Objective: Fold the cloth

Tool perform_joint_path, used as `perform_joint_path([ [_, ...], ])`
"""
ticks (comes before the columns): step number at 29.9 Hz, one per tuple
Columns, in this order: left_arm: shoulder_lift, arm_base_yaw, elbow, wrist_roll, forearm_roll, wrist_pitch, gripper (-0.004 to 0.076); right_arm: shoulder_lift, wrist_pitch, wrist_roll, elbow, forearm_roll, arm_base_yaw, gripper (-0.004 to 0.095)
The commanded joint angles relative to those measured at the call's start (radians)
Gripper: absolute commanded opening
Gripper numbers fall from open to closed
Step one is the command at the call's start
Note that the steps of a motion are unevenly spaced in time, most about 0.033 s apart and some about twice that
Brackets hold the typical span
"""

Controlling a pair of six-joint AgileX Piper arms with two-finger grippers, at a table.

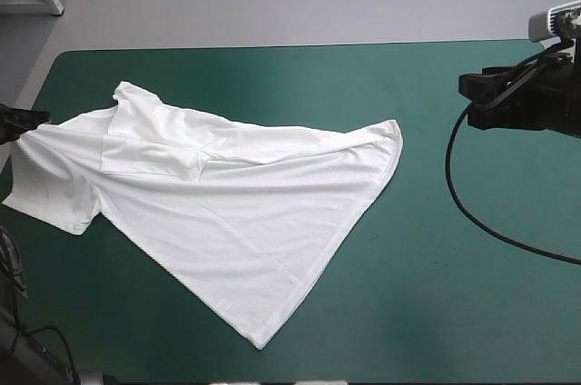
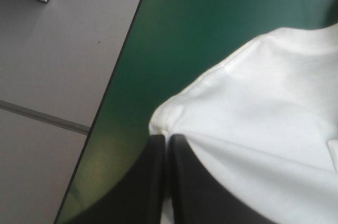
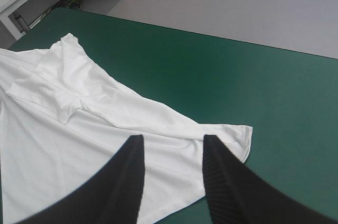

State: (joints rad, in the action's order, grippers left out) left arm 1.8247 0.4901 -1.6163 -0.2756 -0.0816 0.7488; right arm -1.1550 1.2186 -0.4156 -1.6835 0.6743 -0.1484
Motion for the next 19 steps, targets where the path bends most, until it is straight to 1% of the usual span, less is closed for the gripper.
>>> perform_joint_path([
  [1, 0.004, 0.003, -0.08, 0.007, -0.009, -0.035, 0.0019, 0.015, -0.062, -0.014, -0.019, 0.044, -0.005, 0.0352],
  [5, 0.018, 0.003, -0.083, 0.007, -0.038, -0.039, 0.0022, 0.015, -0.06, -0.032, -0.019, 0.057, -0.003, 0.0352],
  [6, 0.018, 0.003, -0.083, 0.007, -0.038, -0.041, 0.0032, 0.015, -0.06, -0.036, -0.019, 0.057, -0.003, 0.0353],
  [8, 0.013, 0.003, -0.084, 0.007, -0.038, -0.041, 0.0085, 0.015, -0.06, -0.044, -0.019, 0.057, -0.003, 0.0373],
  [10, 0.005, 0.003, -0.092, -0.001, -0.043, -0.027, 0.0214, 0.015, -0.062, -0.045, -0.019, 0.057, -0.003, 0.0419],
  [12, -0.003, 0.003, -0.104, -0.008, -0.064, 0.008, 0.0388, 0.015, -0.062, -0.051, -0.019, 0.059, -0.003, 0.0475],
  [13, -0.007, 0.003, -0.109, -0.008, -0.078, 0.032, 0.0489, 0.015, -0.062, -0.051, -0.019, 0.062, -0.003, 0.0498],
  [14, -0.017, 0.003, -0.112, 0.007, -0.1, 0.067, 0.0572, 0.015, -0.062, -0.051, -0.019, 0.063, -0.003, 0.0527],
  [15, -0.027, 0.003, -0.115, 0.003, -0.16, 0.104, 0.0623, 0.015, -0.064, -0.052, -0.019, 0.064, -0.003, 0.0549],
  [16, -0.039, 0.003, -0.115, -0.024, -0.199, 0.126, 0.0633, 0.015, -0.064, -0.055, -0.019, 0.064, -0.003, 0.056],
  [18, -0.09, -0.008, -0.115, -0.137, -0.381, 0.172, 0.0594, 0.015, -0.07, -0.06, -0.019, 0.064, -0.003, 0.0565],
  [19, -0.109, -0.014, -0.115, -0.159, -0.433, 0.182, 0.0575, 0.015, -0.072, -0.06, -0.019, 0.062, -0.003, 0.0565],
])
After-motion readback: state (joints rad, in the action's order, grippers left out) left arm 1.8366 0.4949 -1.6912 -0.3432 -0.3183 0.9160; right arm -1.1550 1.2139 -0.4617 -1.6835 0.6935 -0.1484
